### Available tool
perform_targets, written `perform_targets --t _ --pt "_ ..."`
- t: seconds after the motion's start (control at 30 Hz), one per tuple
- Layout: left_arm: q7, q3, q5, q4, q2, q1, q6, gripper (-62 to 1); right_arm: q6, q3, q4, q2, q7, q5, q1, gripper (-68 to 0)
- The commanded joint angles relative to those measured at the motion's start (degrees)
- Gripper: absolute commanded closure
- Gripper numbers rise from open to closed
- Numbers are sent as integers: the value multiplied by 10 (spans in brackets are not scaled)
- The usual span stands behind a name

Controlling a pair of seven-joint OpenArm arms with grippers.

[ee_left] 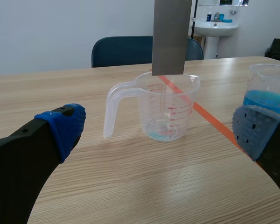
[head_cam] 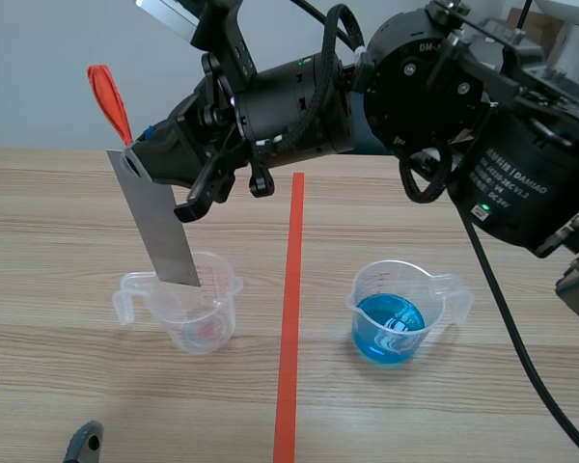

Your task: Do the redox reaction experiment. put the plate into the left beaker

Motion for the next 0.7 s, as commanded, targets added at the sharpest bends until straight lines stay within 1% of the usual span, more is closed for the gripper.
perform_targets --t 0.0,0.2,0.37,0.5,0.67 --pt "-6 -2 -7 7 0 0 -1 -623 0 7 1 -3 16 6 11 -6" --pt "-6 -2 -7 7 0 0 -1 -623 0 7 -49 -7 45 1 12 -6" --pt "-6 -2 -7 7 0 0 -1 -623 1 7 -91 -24 68 -34 12 -6" --pt "-6 -2 -7 7 0 0 -1 -623 1 7 -114 -37 87 -54 12 -6" --pt "-6 -2 -7 7 0 0 -1 -623 1 -11 -136 -49 111 -83 12 -6"
